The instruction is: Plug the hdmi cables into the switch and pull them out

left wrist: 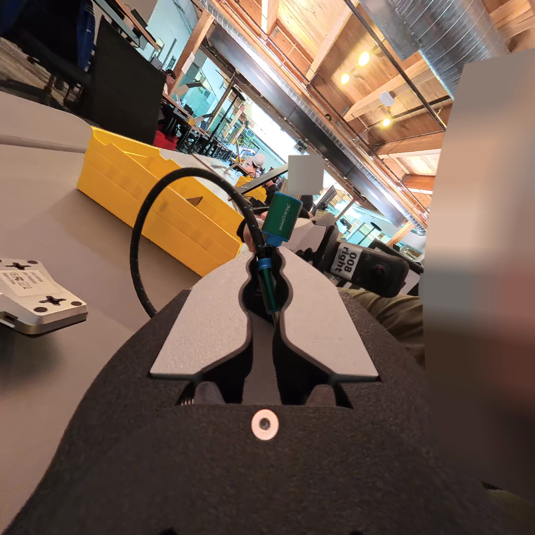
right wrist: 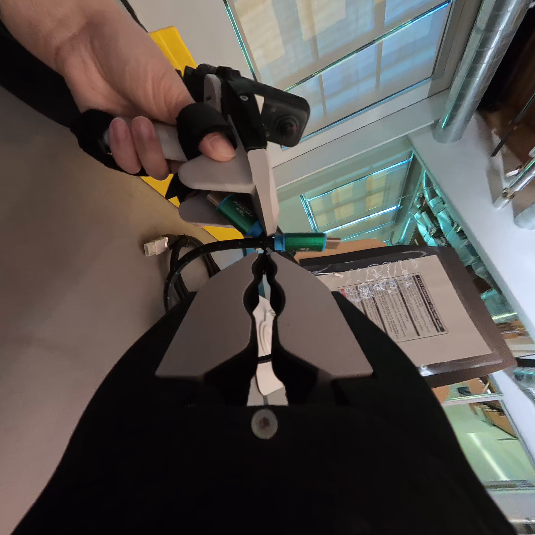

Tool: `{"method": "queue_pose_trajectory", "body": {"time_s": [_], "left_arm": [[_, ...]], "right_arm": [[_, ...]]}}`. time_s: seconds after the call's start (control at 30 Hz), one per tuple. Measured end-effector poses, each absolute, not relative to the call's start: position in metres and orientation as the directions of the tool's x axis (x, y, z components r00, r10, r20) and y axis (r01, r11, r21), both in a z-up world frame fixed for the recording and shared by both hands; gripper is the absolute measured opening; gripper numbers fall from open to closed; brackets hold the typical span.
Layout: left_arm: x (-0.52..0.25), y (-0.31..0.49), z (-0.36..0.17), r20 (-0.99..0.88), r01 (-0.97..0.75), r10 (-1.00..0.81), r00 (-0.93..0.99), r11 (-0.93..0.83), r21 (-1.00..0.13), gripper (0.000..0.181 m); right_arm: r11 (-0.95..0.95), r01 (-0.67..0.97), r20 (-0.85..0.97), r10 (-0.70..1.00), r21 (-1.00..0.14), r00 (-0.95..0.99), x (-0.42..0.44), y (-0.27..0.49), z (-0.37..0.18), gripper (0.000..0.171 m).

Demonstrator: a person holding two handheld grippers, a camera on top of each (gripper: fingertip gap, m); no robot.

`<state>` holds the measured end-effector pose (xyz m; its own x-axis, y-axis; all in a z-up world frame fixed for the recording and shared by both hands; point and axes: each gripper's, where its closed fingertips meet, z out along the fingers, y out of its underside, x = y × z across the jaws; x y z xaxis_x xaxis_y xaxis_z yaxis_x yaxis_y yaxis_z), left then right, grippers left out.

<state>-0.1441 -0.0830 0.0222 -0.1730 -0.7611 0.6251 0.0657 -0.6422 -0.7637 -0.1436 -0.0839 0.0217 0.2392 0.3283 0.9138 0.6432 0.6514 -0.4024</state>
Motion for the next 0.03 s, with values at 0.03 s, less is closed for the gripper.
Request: {"method": "queue_pose_trajectory", "body": {"time_s": [0.03], "left_arm": [[-0.1448, -0.0840, 0.0235, 0.628, 0.065, -0.756, -0.186, -0.647, -0.760, 0.009]], "right_arm": [[0.648, 0.640, 0.909, 0.339, -0.413, 0.243, -0.1439, -0.0842, 0.0231, 0.002]]}}
